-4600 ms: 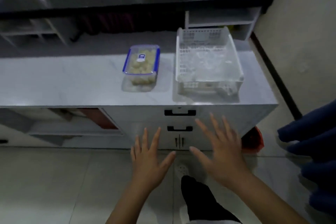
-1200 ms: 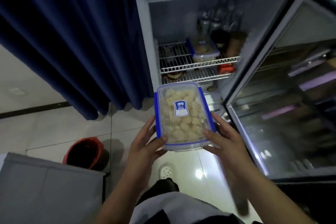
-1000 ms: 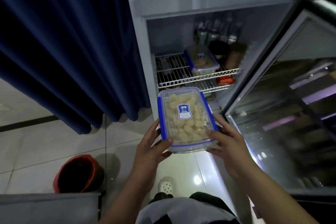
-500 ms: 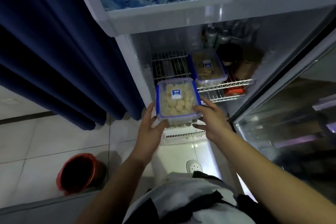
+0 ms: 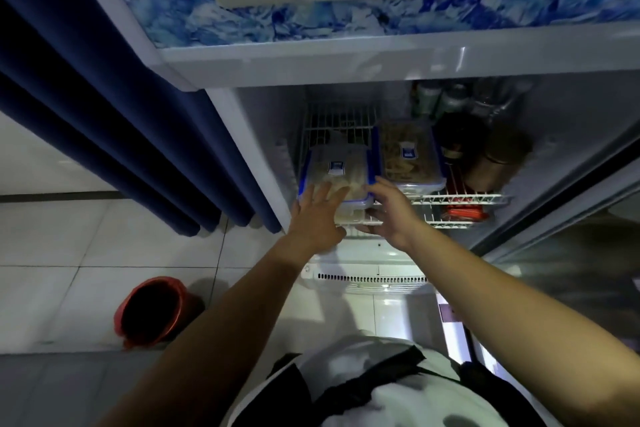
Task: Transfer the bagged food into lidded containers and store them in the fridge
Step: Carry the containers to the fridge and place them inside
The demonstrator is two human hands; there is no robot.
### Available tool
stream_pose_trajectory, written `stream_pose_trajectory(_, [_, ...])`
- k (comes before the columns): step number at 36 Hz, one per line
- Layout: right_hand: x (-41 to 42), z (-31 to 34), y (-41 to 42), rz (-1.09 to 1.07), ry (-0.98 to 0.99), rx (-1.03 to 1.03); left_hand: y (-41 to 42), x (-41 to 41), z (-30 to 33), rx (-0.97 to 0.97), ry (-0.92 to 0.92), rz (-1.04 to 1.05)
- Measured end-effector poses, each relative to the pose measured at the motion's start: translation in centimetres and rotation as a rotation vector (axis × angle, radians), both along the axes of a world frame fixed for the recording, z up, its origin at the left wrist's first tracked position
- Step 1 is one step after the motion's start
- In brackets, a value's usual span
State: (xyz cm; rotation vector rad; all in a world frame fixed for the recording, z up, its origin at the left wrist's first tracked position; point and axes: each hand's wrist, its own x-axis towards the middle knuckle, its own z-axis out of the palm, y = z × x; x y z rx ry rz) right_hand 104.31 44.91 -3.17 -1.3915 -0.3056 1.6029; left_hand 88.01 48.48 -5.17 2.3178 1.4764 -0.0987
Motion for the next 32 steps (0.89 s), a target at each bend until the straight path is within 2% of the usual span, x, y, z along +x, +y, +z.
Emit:
stream_pose_trajectory(3, [1.7, -0.5, -0.6, 0.002, 0.118, 0.050, 2.1, 0.5, -0.1, -0.017, -0.021, 0.001])
stream_pose_trajectory(6, [3.1, -0.4, -1.1, 0.031, -0.013, 0.067, 3.7, 1.2, -0.2, -0.013, 0.003, -0.020])
stream_pose_trajectory(10, [4.6, -0.4, -1.3, 0.099, -0.515, 0.232, 5.0, 2.5, 0.2, -0.019, 0.103, -0.009])
stream_pose_trajectory(12, [5.8, -0.8, -0.9, 0.252, -0.840, 0.283, 5.4, 3.2, 0.4, -0.012, 0.173, -0.005])
stream_pose_trajectory(14, [7.1, -1.4, -0.3, 0.503, -1.171, 0.203, 5.7, 3.9, 0.5, -0.013, 0.232, 0.011])
stream_pose_trajectory(16, [7.9, -2.0, 0.3, 0.705, -1.323, 0.059, 5.9, 4.4, 0.5, -0.034, 0.282, 0.038])
stream_pose_trajectory(20, [8.5, -3.9, 0.4, 0.892, -1.427, -0.073, 5.0, 5.2, -0.9, -0.063, 0.266, 0.067])
stream_pose_trajectory(24, [8.4, -5.2, -0.3, 0.891, -1.491, -0.062, 2.4, 4.8, -3.1, -0.023, 0.224, 0.088])
stream_pose_trajectory(27, [8.2, -5.5, -0.3, 0.862, -1.443, -0.070, 1.6, 4.2, -3.7, -0.021, 0.167, 0.091])
stream_pose_trajectory(32, [7.9, -5.9, -0.4, 0.845, -1.448, -0.065, 1.7, 4.5, -3.6, -0.046, 0.182, 0.089])
